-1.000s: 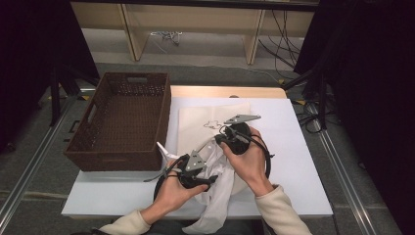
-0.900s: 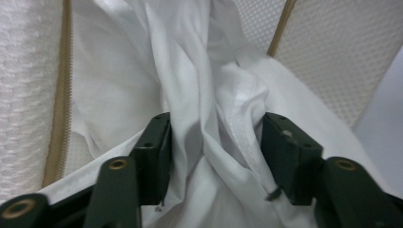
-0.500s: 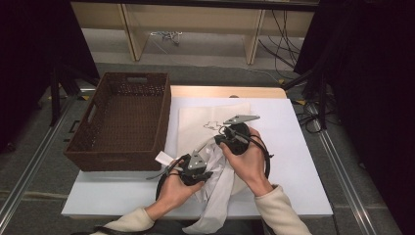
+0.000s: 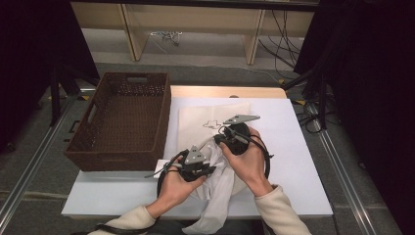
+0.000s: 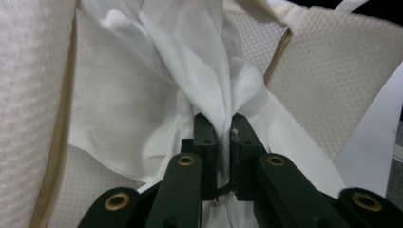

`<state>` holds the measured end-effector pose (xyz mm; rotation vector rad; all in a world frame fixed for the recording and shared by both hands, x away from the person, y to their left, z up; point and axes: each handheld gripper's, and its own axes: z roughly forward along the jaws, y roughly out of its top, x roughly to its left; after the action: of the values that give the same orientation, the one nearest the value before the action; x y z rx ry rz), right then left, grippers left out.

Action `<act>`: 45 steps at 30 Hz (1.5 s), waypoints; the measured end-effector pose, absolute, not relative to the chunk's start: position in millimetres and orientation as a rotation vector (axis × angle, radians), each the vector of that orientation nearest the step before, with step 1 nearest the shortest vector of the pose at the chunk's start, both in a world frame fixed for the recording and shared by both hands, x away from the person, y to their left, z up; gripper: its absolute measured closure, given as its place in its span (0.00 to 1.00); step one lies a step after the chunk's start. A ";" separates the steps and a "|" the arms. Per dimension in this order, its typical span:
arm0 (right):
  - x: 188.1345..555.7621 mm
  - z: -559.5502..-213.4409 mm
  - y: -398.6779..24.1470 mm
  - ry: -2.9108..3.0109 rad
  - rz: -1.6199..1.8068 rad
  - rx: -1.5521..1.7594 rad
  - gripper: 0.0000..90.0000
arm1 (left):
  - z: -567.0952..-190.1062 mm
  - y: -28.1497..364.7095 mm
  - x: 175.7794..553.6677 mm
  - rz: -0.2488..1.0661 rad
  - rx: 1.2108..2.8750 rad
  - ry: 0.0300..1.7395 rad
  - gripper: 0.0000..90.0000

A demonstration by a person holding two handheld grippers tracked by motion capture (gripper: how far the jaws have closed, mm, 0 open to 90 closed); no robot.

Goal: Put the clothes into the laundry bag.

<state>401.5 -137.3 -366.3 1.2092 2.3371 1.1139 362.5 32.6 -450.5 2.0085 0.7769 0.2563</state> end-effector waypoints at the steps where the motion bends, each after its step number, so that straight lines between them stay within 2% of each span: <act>1: 401.4 -366.2 -137.2 2.335 1.114 1.207 0.98 | -449.0 32.0 362.9 0.261 1.998 0.771 0.93; 9: 401.2 -366.5 -136.4 2.332 1.133 1.202 0.98 | -443.0 30.7 369.4 0.291 1.993 0.761 0.93; 25: 403.3 -368.0 -137.4 2.351 1.110 1.192 0.98 | -460.0 27.0 389.5 0.329 2.016 0.836 0.89; 27: 405.1 -369.7 -137.5 2.346 1.118 1.171 0.98 | -458.7 27.9 387.8 0.326 2.013 0.822 0.85; 33: 404.7 -369.9 -137.8 2.344 1.119 1.193 0.98 | -444.9 34.9 371.5 0.300 1.994 0.767 0.56; 36: 404.9 -369.8 -137.6 2.343 1.117 1.200 0.98 | -435.8 38.1 357.4 0.291 1.978 0.740 0.48; 43: 403.8 -369.1 -137.0 2.343 1.120 1.208 0.98 | -440.0 31.0 335.2 0.265 2.020 0.662 0.43; 45: 403.3 -368.6 -137.0 2.344 1.115 1.220 0.98 | -448.8 27.2 331.9 0.265 2.092 0.641 0.42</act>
<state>403.3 -137.0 -368.6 1.2197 2.3443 1.1148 331.9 27.2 -448.8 2.0923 0.6411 0.2648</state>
